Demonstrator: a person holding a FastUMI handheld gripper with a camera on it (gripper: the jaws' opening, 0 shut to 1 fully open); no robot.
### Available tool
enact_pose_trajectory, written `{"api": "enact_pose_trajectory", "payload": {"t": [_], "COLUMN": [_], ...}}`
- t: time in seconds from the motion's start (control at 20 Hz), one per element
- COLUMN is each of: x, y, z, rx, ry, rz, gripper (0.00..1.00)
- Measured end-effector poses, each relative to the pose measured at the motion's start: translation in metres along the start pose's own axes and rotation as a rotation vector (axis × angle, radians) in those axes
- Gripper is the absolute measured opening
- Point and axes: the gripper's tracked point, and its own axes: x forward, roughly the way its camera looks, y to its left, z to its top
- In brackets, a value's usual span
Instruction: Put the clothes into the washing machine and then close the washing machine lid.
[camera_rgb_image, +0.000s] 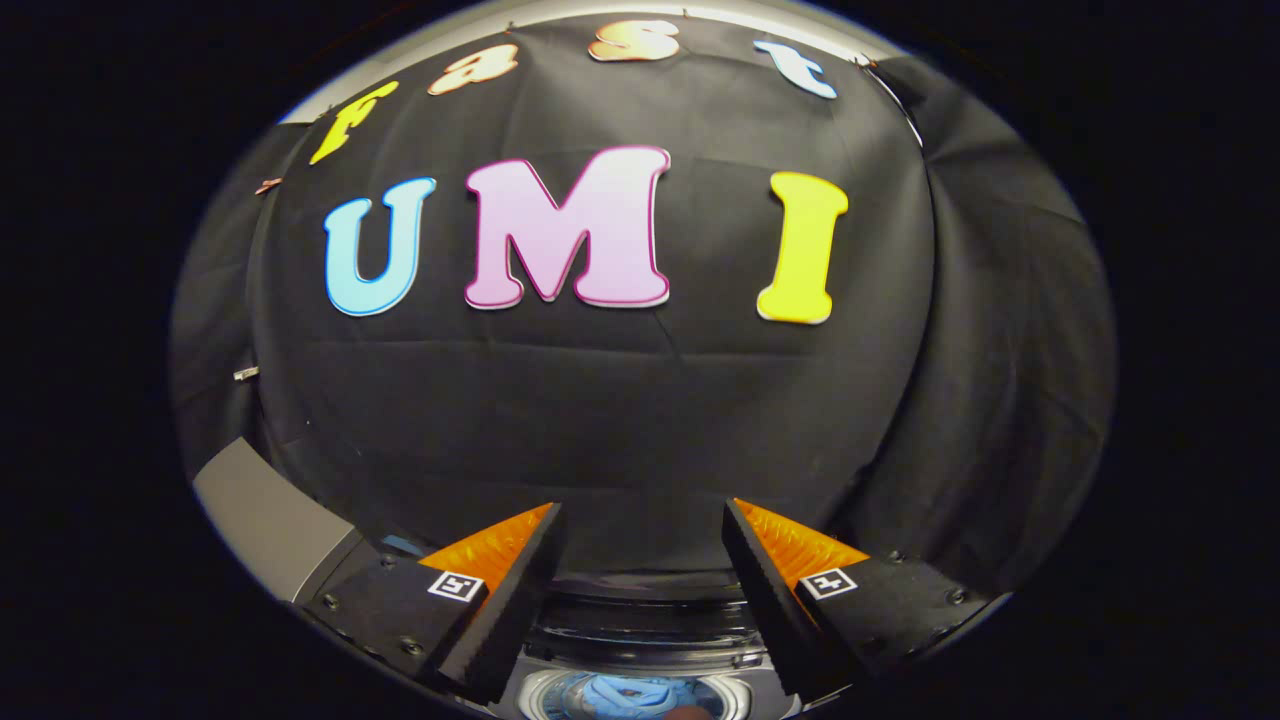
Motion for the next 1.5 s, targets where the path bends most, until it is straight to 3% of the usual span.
{"api": "enact_pose_trajectory", "payload": {"t": [0.05, 0.1, 0.15, 0.85, 1.5], "x": [0.000, 0.011, 0.010, -0.049, -0.102], "y": [-0.001, 0.000, 0.003, -0.001, 0.000], "z": [-0.029, -0.013, -0.028, -0.041, -0.084], "rx": [0.005, 0.033, 0.042, 0.003, 0.017], "ry": [0.114, 0.007, 0.051, -0.009, 0.003], "rz": [0.007, 0.022, 0.026, 0.026, 0.030], "gripper": [0.98, 0.99, 0.99, 1.00, 1.00]}}
